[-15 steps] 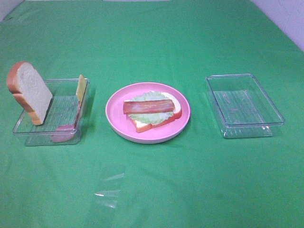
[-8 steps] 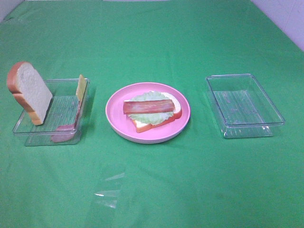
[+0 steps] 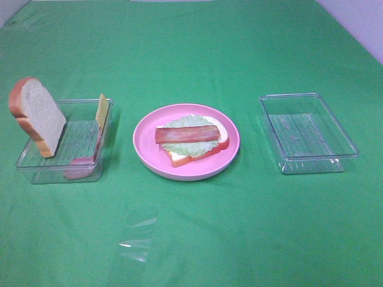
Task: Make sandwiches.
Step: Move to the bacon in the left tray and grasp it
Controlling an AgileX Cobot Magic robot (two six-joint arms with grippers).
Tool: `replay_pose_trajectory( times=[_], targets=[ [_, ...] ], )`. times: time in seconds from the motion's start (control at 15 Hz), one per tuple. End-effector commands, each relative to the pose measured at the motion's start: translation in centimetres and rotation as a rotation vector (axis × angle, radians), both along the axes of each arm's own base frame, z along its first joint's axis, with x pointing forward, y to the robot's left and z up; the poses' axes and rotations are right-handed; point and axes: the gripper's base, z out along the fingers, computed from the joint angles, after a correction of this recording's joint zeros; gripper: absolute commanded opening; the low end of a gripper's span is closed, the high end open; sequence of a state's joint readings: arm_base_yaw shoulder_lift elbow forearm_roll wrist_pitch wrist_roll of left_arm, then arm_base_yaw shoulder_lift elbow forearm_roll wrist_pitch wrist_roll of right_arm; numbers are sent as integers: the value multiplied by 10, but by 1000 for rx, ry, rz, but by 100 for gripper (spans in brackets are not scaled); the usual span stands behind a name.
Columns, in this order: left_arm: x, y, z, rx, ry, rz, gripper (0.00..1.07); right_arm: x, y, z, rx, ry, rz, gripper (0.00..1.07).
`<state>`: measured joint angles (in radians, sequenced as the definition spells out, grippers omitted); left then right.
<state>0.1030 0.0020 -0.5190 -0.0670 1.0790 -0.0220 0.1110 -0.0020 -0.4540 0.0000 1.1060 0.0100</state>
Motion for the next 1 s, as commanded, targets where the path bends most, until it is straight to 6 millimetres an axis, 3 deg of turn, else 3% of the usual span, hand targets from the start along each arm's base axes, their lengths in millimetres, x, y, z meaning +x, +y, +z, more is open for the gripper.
replay_pose_trajectory(
  times=[0.07,0.27,0.4,0.6,0.67,1.0],
  targets=[
    [2,0,1,2,-3,-2,100,-3,0,-1,-5,-30,1,96],
    [16,2,17,-7,-17,2,100,-3,0,-1,-5,-30,1,96],
    [41,4,27,-56,-31,23,100,-3,0,-1,-5,-30,1,96],
    [81,5,32,-135,87,30,100,-3,0,-1,-5,-30,1,96],
    [114,5,41,-169,206,13,100,-3,0,-1,-5,-30,1,96],
    [187,11,68,-175,457,-8,100,-3,0,-1,-5,-30,1,96]
  ],
)
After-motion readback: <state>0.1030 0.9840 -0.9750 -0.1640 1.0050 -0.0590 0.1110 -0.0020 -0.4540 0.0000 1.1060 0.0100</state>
